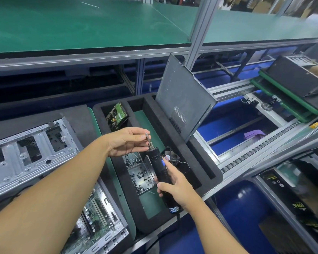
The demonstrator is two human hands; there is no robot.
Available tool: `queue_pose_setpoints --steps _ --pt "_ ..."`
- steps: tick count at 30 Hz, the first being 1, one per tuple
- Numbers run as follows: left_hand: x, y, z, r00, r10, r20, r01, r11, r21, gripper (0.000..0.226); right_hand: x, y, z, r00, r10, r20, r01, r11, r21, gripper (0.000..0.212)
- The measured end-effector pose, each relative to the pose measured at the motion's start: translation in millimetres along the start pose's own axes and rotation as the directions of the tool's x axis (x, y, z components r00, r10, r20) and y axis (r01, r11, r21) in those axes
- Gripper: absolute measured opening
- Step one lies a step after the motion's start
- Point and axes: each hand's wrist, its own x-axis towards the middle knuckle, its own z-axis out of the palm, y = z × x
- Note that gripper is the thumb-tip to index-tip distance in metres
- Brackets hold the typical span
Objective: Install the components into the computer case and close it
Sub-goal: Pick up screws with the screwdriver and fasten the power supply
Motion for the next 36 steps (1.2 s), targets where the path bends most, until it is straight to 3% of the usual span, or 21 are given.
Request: queue_pose_setpoints --steps 4,9,11,17,26,32,36 --pt "0 2 0 0.999 0.016 -0.041 -0.016 1.0 0.004 0.048 0 0 -1 1.0 -0.001 -0.007 0.001 1.0 -0.002 0.078" --pt "0 3 1 0.998 0.006 -0.059 -0.006 1.0 0.006 0.007 -1 2 -2 0.999 -0.021 -0.043 0.018 0.997 -0.074 0.081" --pt "0 2 2 0.998 -0.004 -0.061 0.006 0.999 0.044 0.004 -1 5 -2 0.998 -0.022 -0.055 0.016 0.993 -0.116 0.082" --pt "0 0 2 1.0 -0.016 -0.01 0.017 0.995 0.1 0.004 -1 12 -1 0.996 -0.034 -0.086 0.015 0.976 -0.215 0.082" --pt "1 0 1 0.998 0.006 0.057 -0.013 0.992 0.125 0.003 -2 5 1 0.996 -0.039 -0.078 0.023 0.981 -0.192 0.082" --pt "3 -1 1 0.999 0.018 -0.036 -0.013 0.993 0.118 0.004 -2 1 -5 0.998 -0.003 -0.056 -0.005 0.991 -0.136 0.084" --pt "8 -3 -1 0.989 0.029 -0.142 -0.01 0.991 0.136 0.018 1 0 -10 0.998 0.015 -0.068 -0.024 0.989 -0.145 0.082"
